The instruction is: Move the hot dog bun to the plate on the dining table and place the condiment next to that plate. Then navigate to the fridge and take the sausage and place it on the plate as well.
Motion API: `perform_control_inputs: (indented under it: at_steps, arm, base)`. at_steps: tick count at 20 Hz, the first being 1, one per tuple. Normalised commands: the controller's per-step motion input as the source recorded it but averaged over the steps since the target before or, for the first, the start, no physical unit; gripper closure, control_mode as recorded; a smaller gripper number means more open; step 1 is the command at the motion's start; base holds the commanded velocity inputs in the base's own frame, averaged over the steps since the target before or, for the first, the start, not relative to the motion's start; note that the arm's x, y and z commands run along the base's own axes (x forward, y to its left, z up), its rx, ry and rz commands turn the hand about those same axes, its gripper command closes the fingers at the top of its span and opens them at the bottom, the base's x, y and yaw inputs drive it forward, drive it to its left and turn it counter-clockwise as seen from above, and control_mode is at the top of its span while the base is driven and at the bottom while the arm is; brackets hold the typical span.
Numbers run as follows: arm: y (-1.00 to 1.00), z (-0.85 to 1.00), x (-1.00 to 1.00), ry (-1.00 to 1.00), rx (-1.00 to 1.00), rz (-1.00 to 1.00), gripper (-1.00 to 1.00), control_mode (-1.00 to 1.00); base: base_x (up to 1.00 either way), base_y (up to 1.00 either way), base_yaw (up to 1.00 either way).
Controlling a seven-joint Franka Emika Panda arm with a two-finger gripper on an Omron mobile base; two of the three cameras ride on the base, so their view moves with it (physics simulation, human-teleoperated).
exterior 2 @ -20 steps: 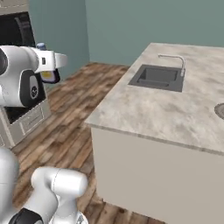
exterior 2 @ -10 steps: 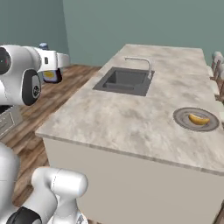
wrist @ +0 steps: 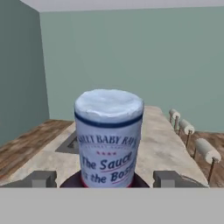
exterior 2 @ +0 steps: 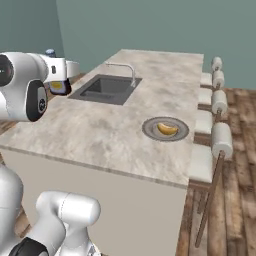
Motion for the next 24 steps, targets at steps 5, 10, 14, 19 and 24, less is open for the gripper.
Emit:
perform_control_inputs:
  at_steps: [5, 10, 14, 19, 24]
  arm:
    - [0.00, 0.00, 0.00, 0.00, 0.00, 0.00, 1.00, 1.00]
    - [0.00, 0.00, 0.00, 0.00, 0.00, 0.00, 1.00, 1.00]
    - [0.00, 0.00, 0.00, 0.00, 0.00, 0.00, 1.00, 1.00]
    - [-0.29, -0.48, 0.01, -0.03, 0.14, 0.00, 1.00, -1.00]
    - [-0.71, -0.84, 0.10, 0.00, 0.15, 0.22, 1.00, -1.00]
  base:
    - [0.44, -0.86, 0.00]
    - [0.48, -0.56, 0.00]
    - [0.33, -0.22, 0.00]
    - [0.04, -0.04, 0.00]
    - [0.00, 0.00, 0.00]
